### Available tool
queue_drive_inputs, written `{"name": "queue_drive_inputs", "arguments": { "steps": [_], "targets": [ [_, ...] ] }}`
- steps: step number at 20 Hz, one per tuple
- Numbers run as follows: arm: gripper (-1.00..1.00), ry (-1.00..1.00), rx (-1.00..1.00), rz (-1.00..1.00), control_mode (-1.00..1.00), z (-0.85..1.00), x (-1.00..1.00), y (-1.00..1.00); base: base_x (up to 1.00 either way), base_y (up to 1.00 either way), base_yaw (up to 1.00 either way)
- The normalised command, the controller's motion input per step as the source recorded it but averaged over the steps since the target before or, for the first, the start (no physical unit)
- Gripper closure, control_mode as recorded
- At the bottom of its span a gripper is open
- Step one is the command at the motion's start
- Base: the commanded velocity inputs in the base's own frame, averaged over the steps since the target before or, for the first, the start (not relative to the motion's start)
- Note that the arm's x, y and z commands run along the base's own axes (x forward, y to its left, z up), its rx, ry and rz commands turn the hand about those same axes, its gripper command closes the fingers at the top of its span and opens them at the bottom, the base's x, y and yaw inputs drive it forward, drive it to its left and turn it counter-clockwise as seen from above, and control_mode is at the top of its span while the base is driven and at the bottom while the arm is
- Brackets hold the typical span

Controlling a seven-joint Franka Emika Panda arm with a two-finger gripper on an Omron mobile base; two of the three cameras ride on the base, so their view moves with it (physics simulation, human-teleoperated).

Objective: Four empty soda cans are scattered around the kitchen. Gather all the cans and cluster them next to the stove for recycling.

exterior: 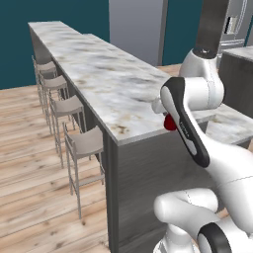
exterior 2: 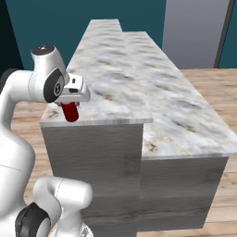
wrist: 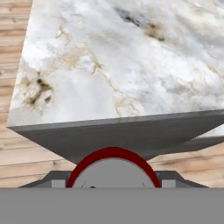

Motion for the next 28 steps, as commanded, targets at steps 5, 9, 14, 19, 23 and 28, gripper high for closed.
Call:
{"name": "queue_drive_inputs", "arguments": {
  "steps": [5, 9, 14, 19, 23, 28],
  "targets": [
    [1.00, 0.00, 0.00, 0.00, -1.00, 0.02, -0.08, 0.00, 0.00, 0.00, 0.00],
    [1.00, 0.00, 0.01, 0.00, -1.00, 0.00, -0.12, -0.01, 0.00, 0.00, 0.00],
    [1.00, 0.00, 0.00, 0.00, 1.00, 0.00, -0.06, 0.00, -0.17, -0.02, 0.00],
    [1.00, 0.00, 0.00, 0.00, 1.00, 0.00, 0.00, 0.00, -0.54, -0.16, 0.00],
    [1.00, 0.00, 0.00, 0.00, 1.00, 0.00, 0.00, 0.00, -0.64, -0.20, 0.00],
    [1.00, 0.00, 0.00, 0.00, 1.00, 0.00, 0.00, 0.00, -0.80, -0.29, 0.00]
  ]
}}
